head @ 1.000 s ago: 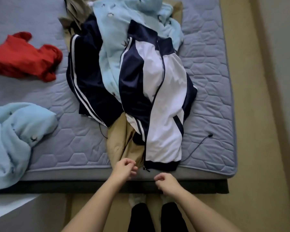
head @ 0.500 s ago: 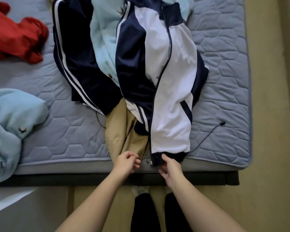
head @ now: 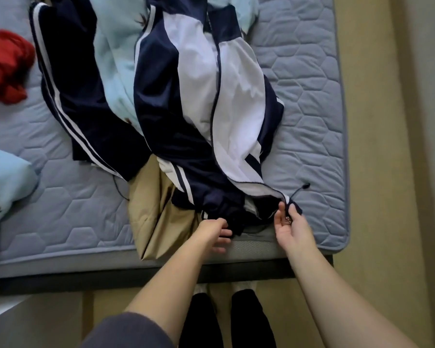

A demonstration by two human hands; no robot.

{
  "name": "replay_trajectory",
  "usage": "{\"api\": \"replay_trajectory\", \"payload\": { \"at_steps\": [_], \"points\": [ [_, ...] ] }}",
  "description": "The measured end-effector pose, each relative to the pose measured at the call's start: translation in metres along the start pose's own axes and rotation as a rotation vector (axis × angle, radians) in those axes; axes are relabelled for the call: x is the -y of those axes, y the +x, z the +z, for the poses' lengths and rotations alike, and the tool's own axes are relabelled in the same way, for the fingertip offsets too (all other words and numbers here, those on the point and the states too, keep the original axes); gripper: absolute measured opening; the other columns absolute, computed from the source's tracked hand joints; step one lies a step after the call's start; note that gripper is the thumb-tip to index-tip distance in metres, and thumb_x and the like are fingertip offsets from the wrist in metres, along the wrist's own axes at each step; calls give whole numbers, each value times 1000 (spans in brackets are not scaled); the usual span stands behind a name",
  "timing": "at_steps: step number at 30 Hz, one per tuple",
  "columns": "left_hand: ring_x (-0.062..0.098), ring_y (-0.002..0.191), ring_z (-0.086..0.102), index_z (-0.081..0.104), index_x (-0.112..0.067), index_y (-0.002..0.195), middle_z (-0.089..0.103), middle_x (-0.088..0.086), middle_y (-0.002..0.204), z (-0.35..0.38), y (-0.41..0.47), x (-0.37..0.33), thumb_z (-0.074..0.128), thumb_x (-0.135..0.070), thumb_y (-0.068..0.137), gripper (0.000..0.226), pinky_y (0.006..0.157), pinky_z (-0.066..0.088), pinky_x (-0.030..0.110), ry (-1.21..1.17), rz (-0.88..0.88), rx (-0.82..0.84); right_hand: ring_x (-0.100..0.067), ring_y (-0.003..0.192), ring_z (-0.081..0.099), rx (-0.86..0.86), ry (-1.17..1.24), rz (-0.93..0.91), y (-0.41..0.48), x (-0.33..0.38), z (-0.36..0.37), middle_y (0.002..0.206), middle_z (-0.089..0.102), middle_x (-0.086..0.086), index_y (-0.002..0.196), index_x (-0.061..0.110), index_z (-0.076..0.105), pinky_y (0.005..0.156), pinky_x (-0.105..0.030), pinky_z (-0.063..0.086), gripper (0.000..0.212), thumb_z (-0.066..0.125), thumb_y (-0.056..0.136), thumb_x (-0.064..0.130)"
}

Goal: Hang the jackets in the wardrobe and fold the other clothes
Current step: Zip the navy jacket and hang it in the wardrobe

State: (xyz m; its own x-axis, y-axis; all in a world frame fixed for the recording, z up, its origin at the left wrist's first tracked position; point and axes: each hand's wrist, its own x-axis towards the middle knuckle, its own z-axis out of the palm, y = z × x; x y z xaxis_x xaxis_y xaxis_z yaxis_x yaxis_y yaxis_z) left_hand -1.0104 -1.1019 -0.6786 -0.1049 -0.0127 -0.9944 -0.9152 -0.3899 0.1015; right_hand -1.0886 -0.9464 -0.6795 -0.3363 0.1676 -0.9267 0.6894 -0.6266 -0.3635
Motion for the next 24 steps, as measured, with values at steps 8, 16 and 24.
{"api": "replay_trajectory", "payload": {
  "at_steps": [8, 16, 24],
  "points": [
    [14, 65, 59, 52, -16, 96, 61, 2, 81, 32, 21, -2, 57, -37, 92, 21, 47, 46, 25, -403, 33, -211, -12, 71, 66, -103, -7, -4, 14, -4, -26, 96, 59, -3, 130, 20, 43, 59, -22, 49, 31, 46, 100, 13],
    [10, 39, 39, 45, -14, 64, 41, 0, 55, -7, 8, 3, 44, -15, 96, 31, 35, 34, 16, -608, 225, -511, -12, 78, 63, 62, -145, 133, 0, -7, -28, 81, 73, 2, 110, 12, 55, 62, -24, 46, 15, 46, 100, 18],
    [20, 57, 47, 56, -12, 96, 55, 7, 82, -146, -57, 17, 39, -14, 90, 18, 45, 37, 27, -771, 251, -1024, -14, 74, 56, 124, -299, 213, -25, -27, -9, 78, 66, -2, 90, 11, 60, 65, -28, 46, 7, 55, 94, 14]
  ]
}}
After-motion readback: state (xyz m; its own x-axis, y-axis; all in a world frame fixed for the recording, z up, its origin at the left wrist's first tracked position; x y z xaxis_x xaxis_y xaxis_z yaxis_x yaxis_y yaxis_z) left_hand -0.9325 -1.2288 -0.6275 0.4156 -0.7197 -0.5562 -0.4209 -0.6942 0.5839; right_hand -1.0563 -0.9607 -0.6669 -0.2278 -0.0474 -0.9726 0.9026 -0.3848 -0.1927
